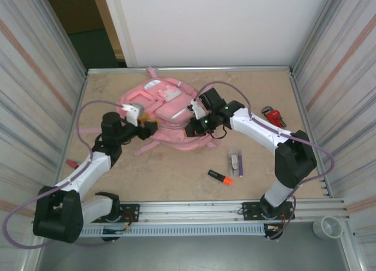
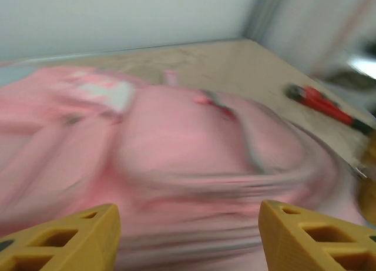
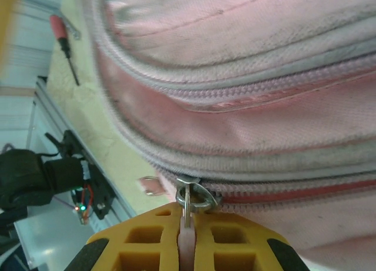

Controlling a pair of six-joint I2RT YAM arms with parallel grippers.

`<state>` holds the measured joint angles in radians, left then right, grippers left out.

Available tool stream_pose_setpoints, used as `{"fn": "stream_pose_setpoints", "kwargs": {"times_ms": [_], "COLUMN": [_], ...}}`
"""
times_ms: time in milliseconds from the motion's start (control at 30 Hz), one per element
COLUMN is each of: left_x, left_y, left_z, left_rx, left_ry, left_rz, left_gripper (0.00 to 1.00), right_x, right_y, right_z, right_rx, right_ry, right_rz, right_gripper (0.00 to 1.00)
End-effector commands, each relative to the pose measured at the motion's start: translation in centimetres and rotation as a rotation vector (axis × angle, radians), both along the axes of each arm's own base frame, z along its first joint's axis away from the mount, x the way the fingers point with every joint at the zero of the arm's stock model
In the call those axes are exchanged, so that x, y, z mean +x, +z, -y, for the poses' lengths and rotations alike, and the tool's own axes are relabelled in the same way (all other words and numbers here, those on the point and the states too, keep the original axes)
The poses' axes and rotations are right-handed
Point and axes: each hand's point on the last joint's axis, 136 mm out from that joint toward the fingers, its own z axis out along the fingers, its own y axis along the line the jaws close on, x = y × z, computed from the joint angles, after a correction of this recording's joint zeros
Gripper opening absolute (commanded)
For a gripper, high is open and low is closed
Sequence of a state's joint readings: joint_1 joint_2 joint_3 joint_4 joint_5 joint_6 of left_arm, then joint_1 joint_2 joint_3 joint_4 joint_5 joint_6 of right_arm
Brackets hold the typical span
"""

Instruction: Pack the student bag

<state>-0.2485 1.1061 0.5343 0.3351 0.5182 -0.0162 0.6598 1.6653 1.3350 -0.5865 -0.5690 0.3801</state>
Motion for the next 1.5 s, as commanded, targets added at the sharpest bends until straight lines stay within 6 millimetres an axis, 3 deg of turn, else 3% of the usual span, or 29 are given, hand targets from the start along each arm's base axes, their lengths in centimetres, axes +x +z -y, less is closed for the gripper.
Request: {"fn": "stream_pose_setpoints", "kwargs": {"times_ms": [0, 67, 167, 467, 833, 933, 1033, 1100, 1200, 1367, 1467], "left_x": [-1.8, -1.5, -3.8, -5.4, -3.0, -2.3, -1.5, -1.3, -1.4, -2.3, -3.0], "left_y": [0.9, 1.3, 1.8, -1.1, -1.8, -3.1, -4.6, -5.1, -4.9, -3.1, -2.4], "left_z": [2.2, 1.5, 3.2, 6.8, 8.1, 8.2, 8.3, 8.2, 7.3, 5.2, 4.4], "left_rx": [0.225, 0.252, 0.241, 0.426, 0.512, 0.555, 0.582, 0.594, 0.591, 0.509, 0.448], "left_ry": [-0.146, -0.094, -0.244, -0.529, -0.539, -0.557, -0.571, -0.571, -0.534, -0.478, -0.475], "left_rz": [0.243, 0.259, 0.345, 0.496, 0.501, 0.455, 0.400, 0.379, 0.390, 0.434, 0.459], "left_gripper": [0.65, 0.66, 0.67, 0.51, 0.47, 0.42, 0.31, 0.17, 0.01, 0.00, 0.00], "right_x": [-0.4, -0.2, -0.1, -0.2, -0.7, -1.0, -1.5, -1.7, -1.2, 2.1, 4.6], "right_y": [2.5, 2.2, 2.4, 3.2, 3.1, 3.5, 4.2, 4.4, 3.7, 0.4, -1.0], "right_z": [-1.2, -1.2, -1.5, -1.8, -2.1, -2.3, -2.7, -2.6, -0.5, 7.3, 10.7], "right_rx": [0.052, 0.041, 0.062, 0.088, 0.111, 0.133, 0.162, 0.164, 0.094, -0.126, -0.261], "right_ry": [0.101, 0.095, 0.102, 0.145, 0.165, 0.187, 0.221, 0.228, 0.181, -0.070, -0.199], "right_rz": [0.046, 0.038, 0.030, 0.029, 0.018, 0.030, 0.044, 0.054, 0.061, 0.010, 0.010], "right_gripper": [0.00, 0.00, 0.00, 0.00, 0.00, 0.00, 0.00, 0.00, 0.00, 0.00, 0.00]}}
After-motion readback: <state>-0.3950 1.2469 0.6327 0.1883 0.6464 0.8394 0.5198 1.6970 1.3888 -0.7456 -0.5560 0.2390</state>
